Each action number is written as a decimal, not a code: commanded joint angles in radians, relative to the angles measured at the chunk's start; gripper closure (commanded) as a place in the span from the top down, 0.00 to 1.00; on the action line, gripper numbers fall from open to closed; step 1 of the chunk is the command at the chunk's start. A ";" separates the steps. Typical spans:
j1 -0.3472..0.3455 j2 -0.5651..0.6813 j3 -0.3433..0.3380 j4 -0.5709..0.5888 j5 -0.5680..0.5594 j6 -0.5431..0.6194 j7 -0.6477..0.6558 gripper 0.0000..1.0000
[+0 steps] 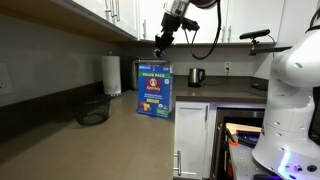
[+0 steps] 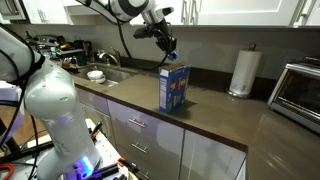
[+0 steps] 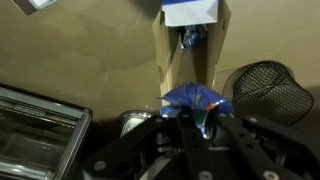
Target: Put the blue sachet in the box
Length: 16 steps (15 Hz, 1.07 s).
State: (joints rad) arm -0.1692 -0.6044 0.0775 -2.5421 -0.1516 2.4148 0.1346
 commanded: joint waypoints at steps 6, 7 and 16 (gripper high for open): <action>0.001 0.137 -0.025 0.061 -0.023 0.036 0.021 0.40; 0.003 0.139 -0.025 0.064 -0.023 0.032 0.022 0.41; 0.059 0.073 -0.021 0.040 0.007 -0.032 0.005 0.98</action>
State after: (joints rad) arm -0.1374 -0.4921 0.0574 -2.4931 -0.1516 2.4274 0.1346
